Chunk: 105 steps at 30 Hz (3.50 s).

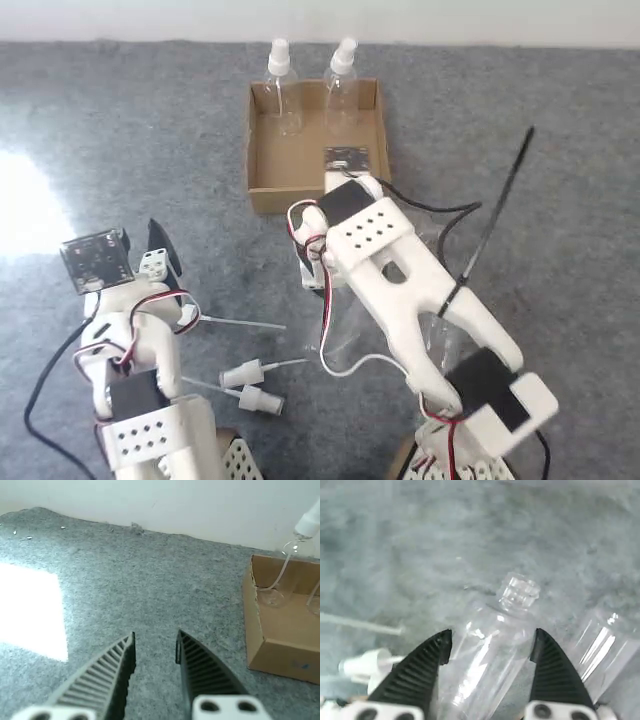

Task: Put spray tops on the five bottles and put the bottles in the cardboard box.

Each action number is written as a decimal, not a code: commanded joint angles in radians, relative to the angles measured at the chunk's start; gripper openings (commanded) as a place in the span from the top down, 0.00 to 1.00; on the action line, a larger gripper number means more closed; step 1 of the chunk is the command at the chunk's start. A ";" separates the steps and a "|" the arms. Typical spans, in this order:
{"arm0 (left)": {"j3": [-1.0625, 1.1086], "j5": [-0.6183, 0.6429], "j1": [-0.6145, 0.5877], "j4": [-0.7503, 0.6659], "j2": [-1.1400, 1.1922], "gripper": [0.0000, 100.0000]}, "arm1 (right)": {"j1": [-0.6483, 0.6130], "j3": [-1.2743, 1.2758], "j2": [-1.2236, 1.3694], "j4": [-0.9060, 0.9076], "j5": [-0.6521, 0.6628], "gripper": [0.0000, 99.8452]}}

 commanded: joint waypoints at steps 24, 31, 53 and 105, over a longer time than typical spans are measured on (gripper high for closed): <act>-0.008 -0.014 0.002 -0.029 -0.005 0.88 | -0.030 0.107 0.070 -0.315 0.815 0.84; -0.008 -0.014 0.002 -0.029 -0.005 0.88 | -0.030 0.103 0.077 -0.303 0.724 0.75; -0.008 -0.014 0.002 -0.029 -0.005 0.88 | -0.058 -0.189 0.328 -0.202 0.453 0.71; -0.008 -0.015 0.002 -0.029 -0.005 0.88 | -0.062 -0.390 0.266 0.093 0.460 0.86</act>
